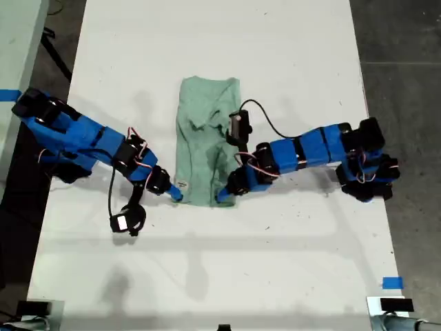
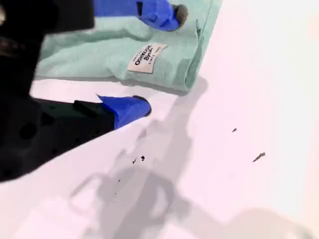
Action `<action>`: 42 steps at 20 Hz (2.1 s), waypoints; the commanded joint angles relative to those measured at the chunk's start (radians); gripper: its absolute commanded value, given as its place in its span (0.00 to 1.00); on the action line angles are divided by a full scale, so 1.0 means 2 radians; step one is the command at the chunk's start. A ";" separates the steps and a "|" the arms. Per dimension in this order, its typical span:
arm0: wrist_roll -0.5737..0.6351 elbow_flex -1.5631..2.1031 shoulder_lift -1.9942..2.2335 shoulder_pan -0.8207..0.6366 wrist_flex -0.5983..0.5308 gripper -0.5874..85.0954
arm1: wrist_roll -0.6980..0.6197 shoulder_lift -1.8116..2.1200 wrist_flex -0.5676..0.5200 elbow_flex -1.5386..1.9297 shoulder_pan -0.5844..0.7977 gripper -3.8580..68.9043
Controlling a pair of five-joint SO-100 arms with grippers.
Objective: Fold t-shirt
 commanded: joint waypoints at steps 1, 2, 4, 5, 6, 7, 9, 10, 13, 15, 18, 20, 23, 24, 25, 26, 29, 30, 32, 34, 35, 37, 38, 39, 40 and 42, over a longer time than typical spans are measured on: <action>0.005 -0.015 -0.044 -0.013 -0.041 0.35 | -0.013 -0.025 -0.035 -0.017 0.008 0.46; 0.003 -0.021 -0.068 -0.017 -0.047 0.35 | -0.015 -0.044 -0.041 -0.019 0.008 0.46; -0.001 -0.031 -0.107 -0.026 -0.052 0.34 | -0.017 -0.084 -0.051 -0.028 0.009 0.44; -0.002 -0.036 -0.123 -0.031 -0.052 0.32 | -0.016 -0.105 -0.051 -0.038 0.009 0.43; -0.004 -0.038 -0.129 -0.035 -0.052 0.30 | -0.016 -0.123 -0.049 -0.050 0.008 0.39; -0.002 -0.040 -0.129 -0.038 -0.051 0.28 | -0.015 -0.135 -0.045 -0.061 0.007 0.35; 0.000 -0.041 -0.130 -0.044 -0.048 0.20 | -0.012 -0.143 -0.037 -0.074 0.006 0.21; 0.001 -0.041 -0.130 -0.046 -0.048 0.13 | -0.012 -0.145 -0.031 -0.080 0.006 0.13; -0.001 -0.044 -0.131 -0.044 -0.048 0.01 | -0.018 -0.145 -0.025 -0.087 0.004 0.04; -0.005 -0.051 -0.130 -0.041 -0.041 0.01 | -0.018 -0.146 -0.015 -0.100 0.002 0.04; 0.002 -0.071 -0.130 -0.034 -0.025 0.01 | -0.017 -0.145 0.000 -0.118 -0.001 0.04; 0.018 -0.107 -0.130 -0.022 0.008 0.01 | -0.013 -0.142 0.025 -0.143 -0.010 0.04; 0.030 -0.162 -0.127 0.018 0.077 0.01 | 0.018 -0.114 0.056 -0.150 -0.052 0.04; 0.030 -0.173 -0.127 0.033 0.091 0.01 | 0.031 -0.104 0.063 -0.150 -0.069 0.04; 0.028 -0.183 -0.127 0.049 0.103 0.01 | 0.043 -0.095 0.067 -0.150 -0.085 0.04; 0.027 -0.193 -0.126 0.065 0.114 0.01 | 0.051 -0.085 0.067 -0.150 -0.100 0.04; 0.025 -0.257 -0.126 0.115 0.160 0.01 | 0.067 -0.062 0.067 -0.176 -0.140 0.04; 0.025 -0.285 -0.127 0.130 0.174 0.01 | 0.067 -0.061 0.067 -0.198 -0.150 0.04; 0.031 -0.330 -0.127 0.148 0.203 0.01 | 0.064 -0.048 0.061 -0.221 -0.163 0.04; 0.041 -0.363 -0.124 0.152 0.216 0.01 | 0.060 -0.031 0.055 -0.222 -0.161 0.04; 0.049 -0.370 -0.120 0.148 0.216 0.01 | 0.058 -0.025 0.053 -0.222 -0.155 0.04; 0.064 -0.376 -0.107 0.130 0.219 0.01 | 0.051 -0.011 0.049 -0.222 -0.137 0.04; 0.073 -0.377 -0.095 0.117 0.220 0.01 | 0.050 -0.003 0.051 -0.222 -0.125 0.04; 0.081 -0.377 -0.078 0.099 0.225 0.01 | 0.040 0.006 0.053 -0.222 -0.113 0.04; 0.097 -0.377 -0.061 0.077 0.229 0.01 | 0.036 0.016 0.061 -0.222 -0.097 0.04; 0.141 -0.378 -0.035 0.018 0.241 0.01 | 0.017 0.032 0.083 -0.219 -0.056 0.04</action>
